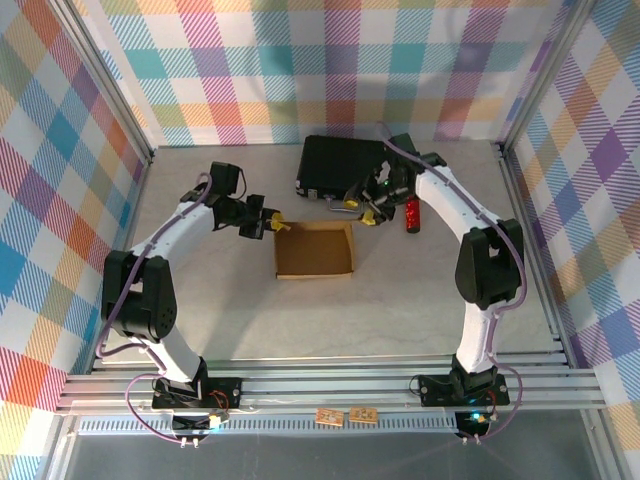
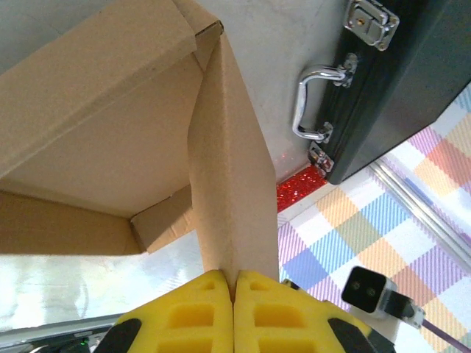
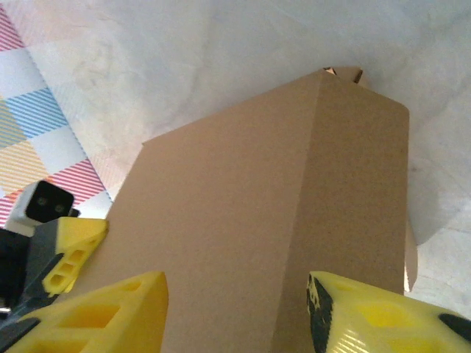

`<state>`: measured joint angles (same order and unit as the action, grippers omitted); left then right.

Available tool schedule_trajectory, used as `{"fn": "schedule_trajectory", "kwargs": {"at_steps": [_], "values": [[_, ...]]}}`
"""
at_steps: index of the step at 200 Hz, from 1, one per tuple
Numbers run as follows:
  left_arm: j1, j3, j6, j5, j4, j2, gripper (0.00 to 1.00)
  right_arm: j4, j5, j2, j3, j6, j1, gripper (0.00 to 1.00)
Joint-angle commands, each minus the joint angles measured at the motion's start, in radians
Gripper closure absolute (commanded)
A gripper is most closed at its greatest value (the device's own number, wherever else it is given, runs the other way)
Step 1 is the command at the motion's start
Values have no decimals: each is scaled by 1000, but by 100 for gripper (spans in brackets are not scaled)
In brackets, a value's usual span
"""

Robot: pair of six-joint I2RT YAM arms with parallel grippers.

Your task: Fold the paper box

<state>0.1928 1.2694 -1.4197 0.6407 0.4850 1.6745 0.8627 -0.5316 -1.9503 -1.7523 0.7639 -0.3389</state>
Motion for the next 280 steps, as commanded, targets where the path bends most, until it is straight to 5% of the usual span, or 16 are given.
{"fn": "schedule_trajectory", "kwargs": {"at_steps": [1,160,280], "values": [[-9,35,-31,39,-20,-64,100,113,-5,-24,-70,-100,11,46],[2,4,-65,37,-60,-93,100,-60,-107,71,115,81,-2,46],[3,-76,15,30,-123,-82,100,-103,-42,50,134,70,-67,64]]}}
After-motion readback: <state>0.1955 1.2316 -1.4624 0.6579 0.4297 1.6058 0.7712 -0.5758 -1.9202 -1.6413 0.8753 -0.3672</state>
